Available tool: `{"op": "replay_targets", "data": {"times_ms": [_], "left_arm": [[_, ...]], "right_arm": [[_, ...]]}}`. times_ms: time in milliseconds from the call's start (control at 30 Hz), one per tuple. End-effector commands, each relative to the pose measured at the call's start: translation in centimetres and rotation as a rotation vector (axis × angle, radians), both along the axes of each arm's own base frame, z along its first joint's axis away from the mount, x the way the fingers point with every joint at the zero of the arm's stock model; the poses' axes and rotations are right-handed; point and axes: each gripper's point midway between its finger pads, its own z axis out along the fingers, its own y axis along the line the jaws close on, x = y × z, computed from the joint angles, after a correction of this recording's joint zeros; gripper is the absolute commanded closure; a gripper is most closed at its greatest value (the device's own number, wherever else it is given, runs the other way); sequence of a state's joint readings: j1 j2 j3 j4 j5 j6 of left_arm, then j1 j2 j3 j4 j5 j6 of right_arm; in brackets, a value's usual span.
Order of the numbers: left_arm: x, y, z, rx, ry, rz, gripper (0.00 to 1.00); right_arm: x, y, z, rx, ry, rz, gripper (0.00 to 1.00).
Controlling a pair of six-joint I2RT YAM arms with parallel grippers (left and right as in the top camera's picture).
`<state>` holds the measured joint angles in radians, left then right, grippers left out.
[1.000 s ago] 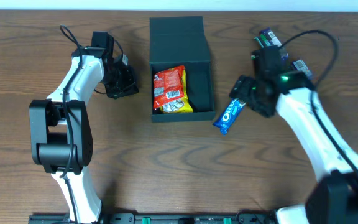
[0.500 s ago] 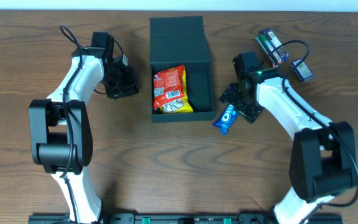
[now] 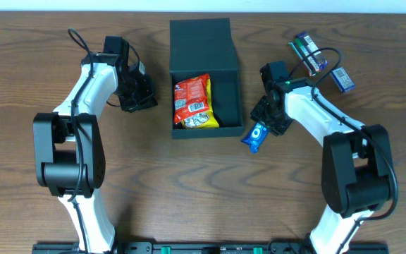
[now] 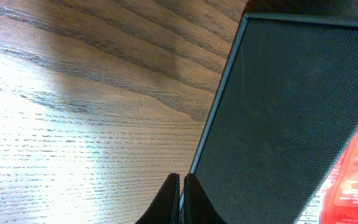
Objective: Pack container
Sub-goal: 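Grasp the blue Oreo pack with the right gripper and lift it, then carry the Oreo pack over the box and lower it in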
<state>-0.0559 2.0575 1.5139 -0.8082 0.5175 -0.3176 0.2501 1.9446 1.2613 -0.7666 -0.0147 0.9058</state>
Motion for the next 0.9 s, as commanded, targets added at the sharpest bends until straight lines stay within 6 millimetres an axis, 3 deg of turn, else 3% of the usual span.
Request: {"op": "replay_targets", "data": {"times_ms": [0, 167, 300, 500, 567, 733, 867], "left_arm": [[-0.4, 0.1, -0.7, -0.002, 0.024, -0.001, 0.94], [-0.4, 0.1, -0.7, -0.002, 0.024, -0.001, 0.94], [-0.4, 0.1, -0.7, -0.002, 0.024, -0.001, 0.94], [-0.4, 0.1, -0.7, -0.002, 0.025, 0.000, 0.94], [-0.3, 0.1, -0.7, -0.001, 0.024, 0.000, 0.94], [-0.3, 0.2, -0.8, 0.005, 0.023, 0.000, 0.94], [-0.3, 0.2, -0.7, 0.005, 0.020, 0.000, 0.94]], "right_arm": [[-0.1, -0.5, -0.9, -0.014, 0.022, -0.002, 0.65], [0.1, -0.5, -0.8, -0.016, 0.012, 0.038, 0.66], [1.2, -0.4, 0.8, -0.021, -0.007, 0.098, 0.65], [4.1, -0.2, 6.1, -0.059, -0.071, 0.203, 0.68], [5.2, 0.4, 8.8, -0.063, -0.108, 0.272, 0.70], [6.4, 3.9, 14.1, -0.048, -0.203, 0.478, 0.69], [6.1, 8.6, 15.6, -0.009, -0.271, 0.624, 0.67]]}}
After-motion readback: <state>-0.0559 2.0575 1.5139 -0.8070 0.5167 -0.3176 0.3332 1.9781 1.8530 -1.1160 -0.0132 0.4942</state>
